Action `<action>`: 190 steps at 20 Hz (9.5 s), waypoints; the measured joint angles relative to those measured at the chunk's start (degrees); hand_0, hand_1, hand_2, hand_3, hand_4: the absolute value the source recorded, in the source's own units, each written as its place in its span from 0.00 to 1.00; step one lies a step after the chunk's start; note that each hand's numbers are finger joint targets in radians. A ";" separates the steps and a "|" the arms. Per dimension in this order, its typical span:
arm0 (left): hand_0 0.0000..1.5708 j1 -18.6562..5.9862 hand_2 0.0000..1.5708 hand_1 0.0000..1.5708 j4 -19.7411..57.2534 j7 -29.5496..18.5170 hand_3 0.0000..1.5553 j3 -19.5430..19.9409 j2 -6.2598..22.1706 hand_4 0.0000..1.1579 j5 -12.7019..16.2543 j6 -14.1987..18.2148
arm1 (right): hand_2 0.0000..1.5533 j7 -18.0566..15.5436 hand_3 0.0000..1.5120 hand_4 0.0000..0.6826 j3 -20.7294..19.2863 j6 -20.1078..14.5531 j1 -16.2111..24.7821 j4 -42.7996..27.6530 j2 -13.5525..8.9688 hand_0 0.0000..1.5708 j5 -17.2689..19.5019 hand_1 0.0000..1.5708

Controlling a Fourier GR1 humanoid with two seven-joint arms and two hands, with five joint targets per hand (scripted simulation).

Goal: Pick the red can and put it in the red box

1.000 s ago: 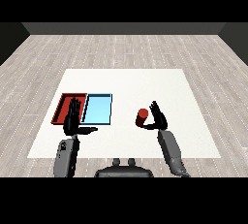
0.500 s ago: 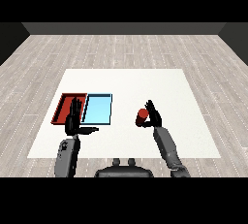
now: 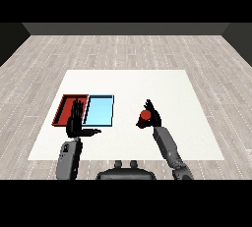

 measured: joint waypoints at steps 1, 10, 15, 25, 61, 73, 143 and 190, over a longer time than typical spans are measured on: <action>0.00 -0.11 0.00 0.00 0.08 0.11 0.00 0.34 0.18 0.00 0.23 -0.01 | 0.00 1.36 0.00 0.00 0.41 -0.21 0.57 -1.62 0.05 0.00 -0.19 0.00; 0.00 -1.95 0.00 0.00 2.16 -0.35 0.00 0.66 0.39 0.00 -0.28 0.38 | 0.00 -2.71 0.00 0.00 4.92 -5.30 -3.79 6.50 0.25 0.00 -2.80 0.00; 0.00 -1.54 0.00 0.00 1.71 -0.30 0.00 0.57 0.28 0.00 -0.34 0.53 | 0.94 -4.90 0.94 0.90 7.97 -11.98 -5.68 11.23 0.28 0.93 -5.97 0.93; 0.00 -0.34 0.00 0.00 0.40 0.10 0.00 0.75 0.78 0.00 0.20 -0.22 | 0.93 -1.59 0.92 0.87 8.46 -19.06 -5.82 8.36 -0.25 0.94 -3.30 0.94; 0.00 -4.92 0.00 0.00 3.73 9.00 0.00 -18.69 -1.82 0.00 -1.27 9.49 | 0.93 12.65 0.92 0.97 19.76 -31.10 2.55 -32.57 0.00 0.93 4.51 0.93; 0.00 -11.57 0.00 0.00 16.54 5.66 0.00 -22.78 -1.84 0.00 4.50 12.79 | 0.93 11.26 0.92 0.93 25.89 -37.51 -2.07 -28.99 0.26 0.92 0.27 0.92; 1.00 -18.98 1.00 1.00 25.58 4.55 0.96 -31.51 -1.45 0.99 9.03 38.12 | 0.00 9.97 0.00 0.00 31.22 -39.96 -4.10 -30.74 -0.34 0.00 -3.53 0.00; 0.70 -40.10 0.67 0.70 87.56 15.34 0.00 -6.25 22.05 0.57 -0.83 30.59 | 0.00 6.07 0.00 0.00 8.10 -28.24 15.85 -34.12 -16.06 0.00 -7.08 0.00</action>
